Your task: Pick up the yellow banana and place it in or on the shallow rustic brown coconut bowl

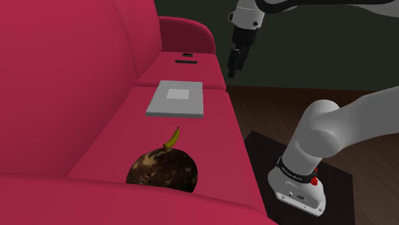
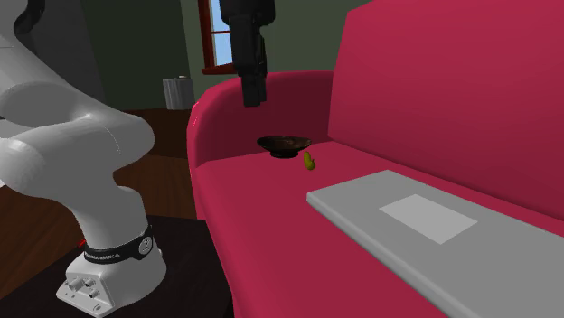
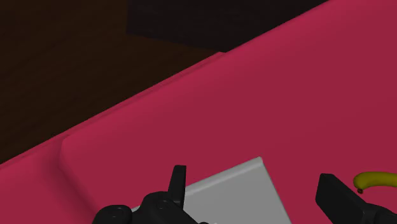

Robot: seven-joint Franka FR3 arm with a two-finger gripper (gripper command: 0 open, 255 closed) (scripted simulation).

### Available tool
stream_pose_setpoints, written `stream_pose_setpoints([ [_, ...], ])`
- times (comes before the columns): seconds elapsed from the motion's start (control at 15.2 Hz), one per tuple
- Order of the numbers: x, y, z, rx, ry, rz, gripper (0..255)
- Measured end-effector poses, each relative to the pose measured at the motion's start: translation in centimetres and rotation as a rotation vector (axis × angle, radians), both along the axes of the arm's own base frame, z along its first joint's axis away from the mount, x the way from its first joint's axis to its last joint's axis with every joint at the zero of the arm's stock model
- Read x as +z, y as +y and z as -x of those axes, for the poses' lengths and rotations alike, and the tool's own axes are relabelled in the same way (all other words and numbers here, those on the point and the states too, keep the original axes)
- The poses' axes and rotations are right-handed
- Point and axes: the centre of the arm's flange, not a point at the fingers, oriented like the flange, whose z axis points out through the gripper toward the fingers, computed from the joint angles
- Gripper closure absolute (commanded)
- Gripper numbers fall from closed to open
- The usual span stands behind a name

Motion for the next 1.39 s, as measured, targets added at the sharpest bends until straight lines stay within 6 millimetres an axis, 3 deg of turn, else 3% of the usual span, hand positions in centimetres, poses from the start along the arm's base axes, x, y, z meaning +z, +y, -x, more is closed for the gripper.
stream_pose_setpoints([
  [0.2,-0.7,1.3,0.4,-0.061,0.004,-0.004,0],
  [0.73,-5.8,9.9,1.5,-0.486,0.027,-0.034,0],
  [1.39,-11.8,20.3,-2.6,-1.039,0.057,-0.072,0],
])
